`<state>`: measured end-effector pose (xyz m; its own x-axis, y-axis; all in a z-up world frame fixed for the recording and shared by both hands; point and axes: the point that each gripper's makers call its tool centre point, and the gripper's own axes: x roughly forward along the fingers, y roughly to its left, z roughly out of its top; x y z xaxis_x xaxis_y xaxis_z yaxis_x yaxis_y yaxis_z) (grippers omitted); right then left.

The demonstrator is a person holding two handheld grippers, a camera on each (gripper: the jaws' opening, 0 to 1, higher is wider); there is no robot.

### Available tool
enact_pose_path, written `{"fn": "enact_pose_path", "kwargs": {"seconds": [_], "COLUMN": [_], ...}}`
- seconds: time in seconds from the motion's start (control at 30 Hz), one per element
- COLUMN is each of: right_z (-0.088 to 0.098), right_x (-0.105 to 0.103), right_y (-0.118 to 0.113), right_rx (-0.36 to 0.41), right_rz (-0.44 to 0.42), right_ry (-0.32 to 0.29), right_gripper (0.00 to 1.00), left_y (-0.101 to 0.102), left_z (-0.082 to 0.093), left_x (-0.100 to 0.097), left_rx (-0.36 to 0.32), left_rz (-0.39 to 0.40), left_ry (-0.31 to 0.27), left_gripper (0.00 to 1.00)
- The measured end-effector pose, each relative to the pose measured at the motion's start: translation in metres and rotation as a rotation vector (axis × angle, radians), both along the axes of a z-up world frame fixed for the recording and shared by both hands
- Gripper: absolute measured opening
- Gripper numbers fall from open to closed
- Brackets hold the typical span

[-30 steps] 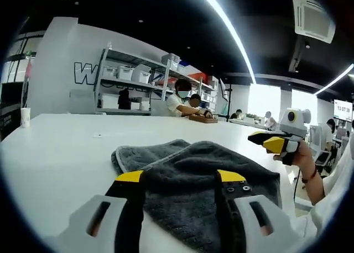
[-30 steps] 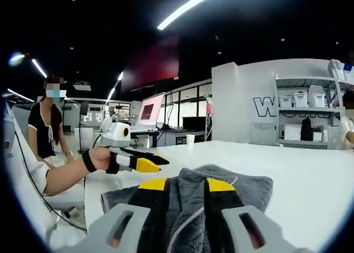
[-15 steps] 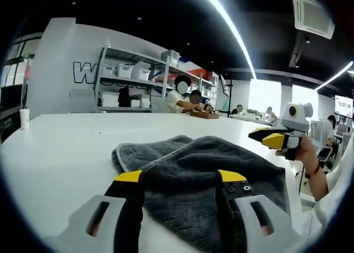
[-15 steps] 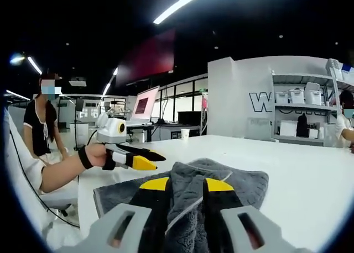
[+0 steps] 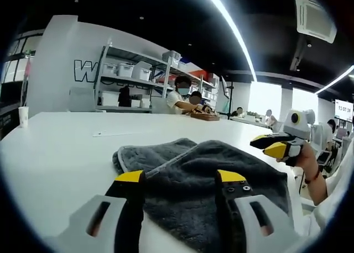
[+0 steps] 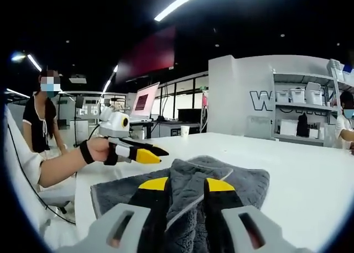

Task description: Open the folded towel by lifting each exposed corner and separating the folded layers until the towel lies flat within the target outline without major curled edges

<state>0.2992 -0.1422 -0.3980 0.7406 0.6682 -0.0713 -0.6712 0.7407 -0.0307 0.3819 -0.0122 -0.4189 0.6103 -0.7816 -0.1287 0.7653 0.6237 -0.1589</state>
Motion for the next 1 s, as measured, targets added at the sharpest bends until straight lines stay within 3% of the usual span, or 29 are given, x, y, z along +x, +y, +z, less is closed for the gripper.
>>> {"fn": "enact_pose_path", "kwargs": {"seconds": [0.23,1.0], "right_z": [0.002,0.0], "right_x": [0.001,0.015], "right_y": [0.003,-0.002], "right_rx": [-0.014,-0.072], "right_rz": [0.001,-0.033], "right_ry": [-0.006,-0.013], "right_gripper": [0.2,0.2], "left_y": [0.007,0.003], "left_z": [0.001,-0.002], "left_x": [0.007,0.014], "left_rx": [-0.014,-0.02], "left_rz": [0.034,0.038], "left_ry": [0.007,0.013], "left_gripper": [0.48,0.48]}}
